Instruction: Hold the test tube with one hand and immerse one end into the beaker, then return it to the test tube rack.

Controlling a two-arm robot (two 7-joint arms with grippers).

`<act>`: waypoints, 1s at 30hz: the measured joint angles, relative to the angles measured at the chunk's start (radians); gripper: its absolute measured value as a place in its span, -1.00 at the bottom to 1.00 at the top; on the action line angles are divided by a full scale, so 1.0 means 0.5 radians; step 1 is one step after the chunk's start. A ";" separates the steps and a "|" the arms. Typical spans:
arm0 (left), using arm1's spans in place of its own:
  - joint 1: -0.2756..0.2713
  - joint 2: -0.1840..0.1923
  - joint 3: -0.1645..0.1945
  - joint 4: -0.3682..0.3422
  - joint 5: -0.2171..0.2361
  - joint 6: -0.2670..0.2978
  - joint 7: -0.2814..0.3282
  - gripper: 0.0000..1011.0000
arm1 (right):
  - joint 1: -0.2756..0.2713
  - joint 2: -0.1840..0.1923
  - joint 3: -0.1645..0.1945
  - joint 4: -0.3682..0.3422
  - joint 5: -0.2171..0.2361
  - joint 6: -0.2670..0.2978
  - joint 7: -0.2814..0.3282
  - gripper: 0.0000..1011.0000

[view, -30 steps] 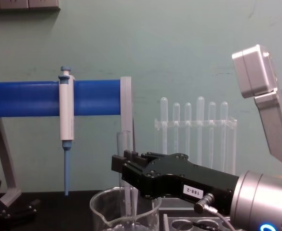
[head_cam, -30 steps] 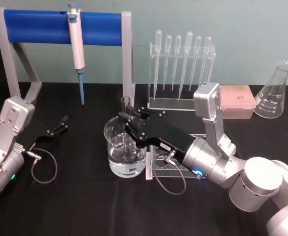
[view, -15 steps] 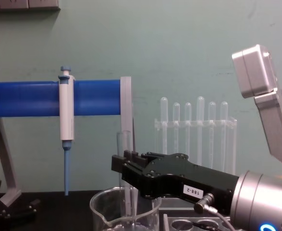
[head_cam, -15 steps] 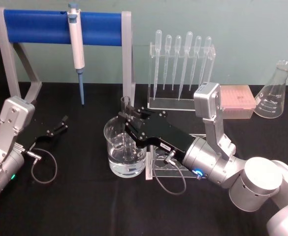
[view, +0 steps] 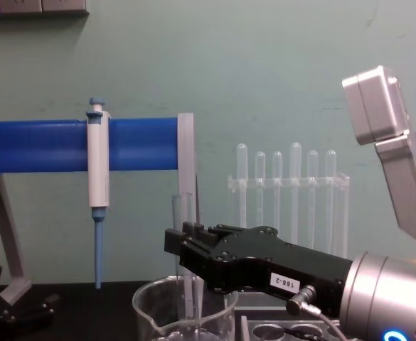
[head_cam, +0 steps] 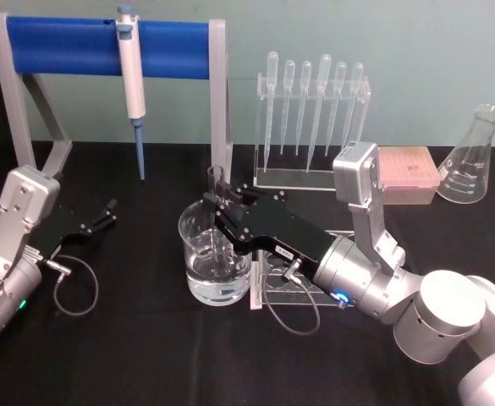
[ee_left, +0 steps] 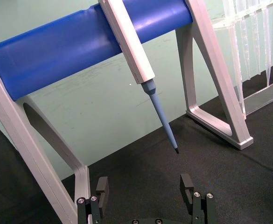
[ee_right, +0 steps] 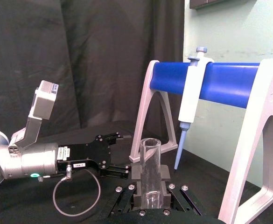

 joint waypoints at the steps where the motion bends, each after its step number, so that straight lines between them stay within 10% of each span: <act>1: 0.000 0.000 0.000 0.000 0.000 0.000 0.000 0.98 | 0.000 0.000 0.000 0.000 0.000 0.000 0.000 -0.56; 30: 0.000 0.000 0.000 0.000 0.000 0.000 0.000 0.98 | 0.000 0.000 0.000 0.000 0.000 0.000 0.000 -0.56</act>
